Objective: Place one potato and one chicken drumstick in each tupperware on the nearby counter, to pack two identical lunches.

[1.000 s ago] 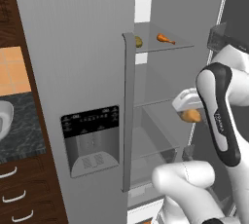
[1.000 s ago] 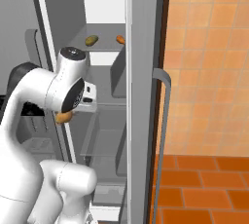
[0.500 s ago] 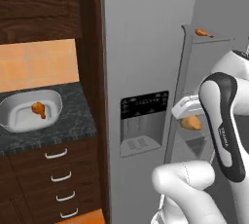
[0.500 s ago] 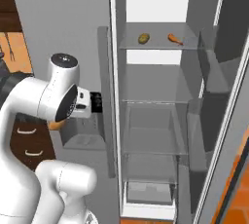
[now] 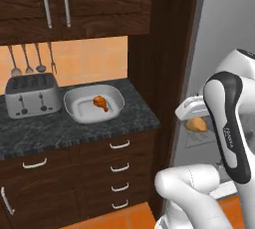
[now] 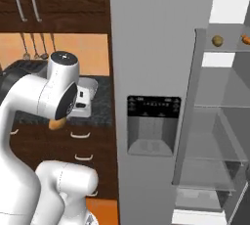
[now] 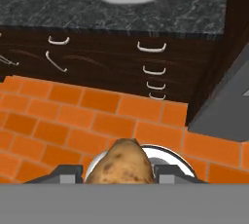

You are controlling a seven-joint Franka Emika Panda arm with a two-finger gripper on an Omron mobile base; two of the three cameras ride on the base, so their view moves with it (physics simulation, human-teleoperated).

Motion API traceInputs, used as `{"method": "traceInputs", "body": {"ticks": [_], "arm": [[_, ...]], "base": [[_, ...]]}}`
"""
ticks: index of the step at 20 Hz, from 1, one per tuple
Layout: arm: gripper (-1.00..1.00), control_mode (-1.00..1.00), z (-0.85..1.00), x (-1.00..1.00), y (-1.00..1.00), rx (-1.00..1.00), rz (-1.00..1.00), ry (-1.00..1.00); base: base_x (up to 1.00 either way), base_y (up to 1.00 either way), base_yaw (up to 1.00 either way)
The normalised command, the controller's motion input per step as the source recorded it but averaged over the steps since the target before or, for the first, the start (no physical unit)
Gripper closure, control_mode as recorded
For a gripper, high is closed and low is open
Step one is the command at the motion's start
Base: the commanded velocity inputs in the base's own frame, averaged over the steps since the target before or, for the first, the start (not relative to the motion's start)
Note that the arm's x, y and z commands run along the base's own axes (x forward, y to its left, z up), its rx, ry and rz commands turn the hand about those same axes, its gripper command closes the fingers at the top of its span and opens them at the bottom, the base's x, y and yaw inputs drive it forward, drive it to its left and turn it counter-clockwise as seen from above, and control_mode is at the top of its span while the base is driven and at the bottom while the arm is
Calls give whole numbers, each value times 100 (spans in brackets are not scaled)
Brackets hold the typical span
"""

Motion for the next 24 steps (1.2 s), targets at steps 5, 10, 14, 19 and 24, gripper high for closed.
{"method": "traceInputs", "body": {"ticks": [5, 10, 14, 19, 24], "arm": [[100, 100, 0, 0, 0, 0, 0, 0], [100, 100, 0, 0, 0, 0, 0, 0], [100, -100, -6, 9, -10, 0, 0, 0], [100, -100, -37, 61, -1, -10, 0, -11], [100, -100, -59, 95, 6, -17, -1, -26]], "base": [[60, 95, 0], [76, 60, 0], [31, -1, 0], [0, 0, 0], [0, 0, 0]]}}
